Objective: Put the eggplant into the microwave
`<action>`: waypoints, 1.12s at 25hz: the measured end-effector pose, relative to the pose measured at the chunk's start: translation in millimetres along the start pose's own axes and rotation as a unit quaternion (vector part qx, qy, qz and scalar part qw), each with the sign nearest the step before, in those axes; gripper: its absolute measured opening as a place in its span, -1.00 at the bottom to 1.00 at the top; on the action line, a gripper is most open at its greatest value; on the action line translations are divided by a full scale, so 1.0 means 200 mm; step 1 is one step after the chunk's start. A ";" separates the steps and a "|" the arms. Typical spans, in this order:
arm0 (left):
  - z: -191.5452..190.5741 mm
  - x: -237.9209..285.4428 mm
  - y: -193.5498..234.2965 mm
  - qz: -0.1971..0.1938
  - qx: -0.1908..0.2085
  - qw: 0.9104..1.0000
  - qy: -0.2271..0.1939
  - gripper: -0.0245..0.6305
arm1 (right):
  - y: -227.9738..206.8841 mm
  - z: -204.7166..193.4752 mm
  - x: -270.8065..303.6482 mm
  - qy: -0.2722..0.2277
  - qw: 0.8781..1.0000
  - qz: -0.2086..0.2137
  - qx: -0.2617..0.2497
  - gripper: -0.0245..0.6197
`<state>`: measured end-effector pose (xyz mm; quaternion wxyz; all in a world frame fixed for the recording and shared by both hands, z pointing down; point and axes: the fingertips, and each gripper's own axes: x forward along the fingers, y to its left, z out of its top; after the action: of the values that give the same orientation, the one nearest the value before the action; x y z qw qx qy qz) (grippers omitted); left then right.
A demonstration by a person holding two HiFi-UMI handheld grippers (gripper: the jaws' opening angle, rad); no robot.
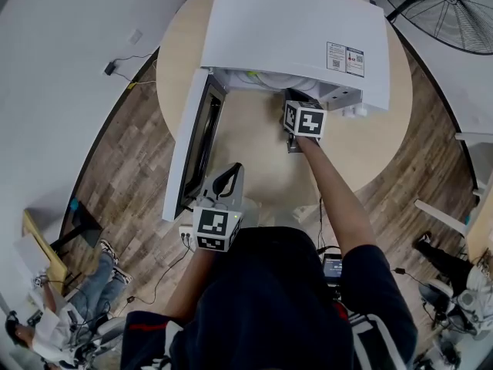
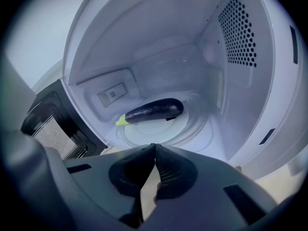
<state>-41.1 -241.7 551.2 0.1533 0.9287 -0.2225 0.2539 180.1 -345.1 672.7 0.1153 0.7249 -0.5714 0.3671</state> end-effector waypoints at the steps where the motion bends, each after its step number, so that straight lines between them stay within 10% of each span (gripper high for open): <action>1: 0.00 0.00 0.00 0.000 0.000 1.000 0.000 -0.88 | 0.00 0.00 0.00 0.002 1.000 -0.001 0.000 -0.89; 28: 0.30 -0.07 -0.05 -0.001 0.026 0.997 -0.076 -0.88 | 0.21 0.01 -0.64 -0.034 0.995 0.083 -0.045 -0.89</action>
<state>-22.7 -251.2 492.9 0.1118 0.9493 -0.2259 0.1877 133.2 -264.7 575.5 0.0976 0.6812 -0.6489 0.3247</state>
